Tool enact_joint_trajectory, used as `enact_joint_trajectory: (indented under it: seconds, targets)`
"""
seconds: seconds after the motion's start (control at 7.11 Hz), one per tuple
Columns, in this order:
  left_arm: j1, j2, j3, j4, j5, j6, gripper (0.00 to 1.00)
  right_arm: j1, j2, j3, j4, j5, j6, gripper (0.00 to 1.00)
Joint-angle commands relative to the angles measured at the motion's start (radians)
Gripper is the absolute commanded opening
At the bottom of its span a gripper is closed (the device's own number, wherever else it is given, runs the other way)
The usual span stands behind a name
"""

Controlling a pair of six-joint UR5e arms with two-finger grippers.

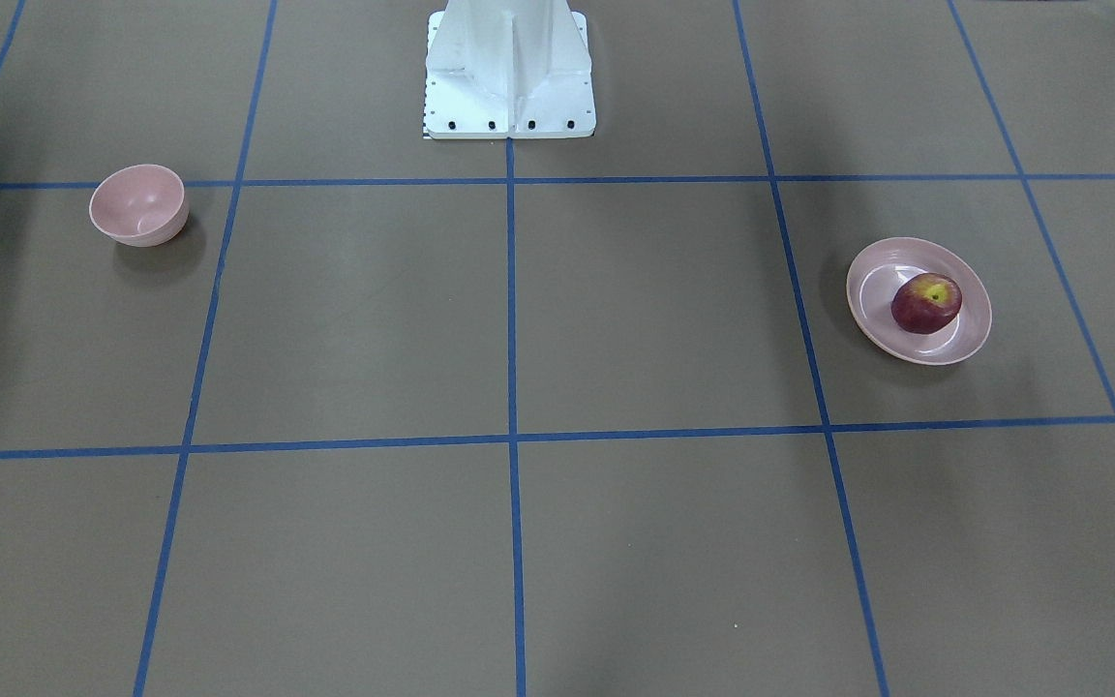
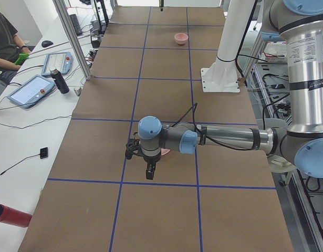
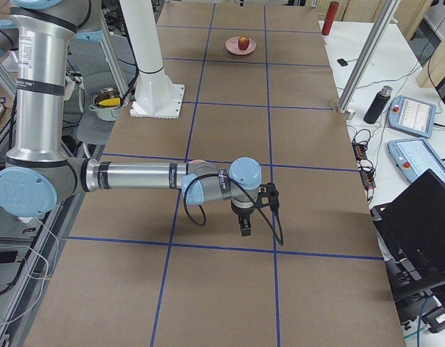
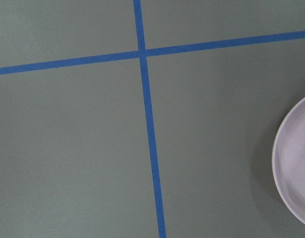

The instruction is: Move apple from plate to bowl

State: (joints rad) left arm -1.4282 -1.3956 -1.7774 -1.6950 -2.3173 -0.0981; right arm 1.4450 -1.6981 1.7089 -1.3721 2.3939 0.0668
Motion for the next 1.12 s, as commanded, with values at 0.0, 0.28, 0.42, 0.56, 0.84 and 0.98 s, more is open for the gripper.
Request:
enact_joint_trajectory:
  seconds: [0.0,0.28,0.42,0.56,0.84,0.98]
  targets:
    - [0.0,0.0,-0.005,-0.005,-0.001,0.0,0.98,0.0,-0.015,0.0,0.048,0.01,0.007,1.0]
    - [0.0,0.0,-0.01,-0.006,-0.007,0.0,0.98,-0.003,-0.053,0.0,0.115,0.033,0.007,1.0]
    - [0.002,0.0,-0.01,-0.005,-0.011,0.0,0.98,-0.005,-0.081,0.0,0.175,0.039,0.007,1.0]
    - [0.002,0.0,-0.01,-0.006,-0.011,0.0,0.98,-0.017,-0.093,-0.002,0.253,0.042,0.007,1.0]
    - [0.002,0.001,-0.01,-0.005,-0.011,0.0,0.98,-0.098,-0.095,-0.006,0.318,0.031,0.004,1.0]
    - [0.002,0.003,-0.01,-0.005,-0.011,-0.002,0.98,-0.115,-0.107,-0.003,0.346,0.027,0.022,1.0]
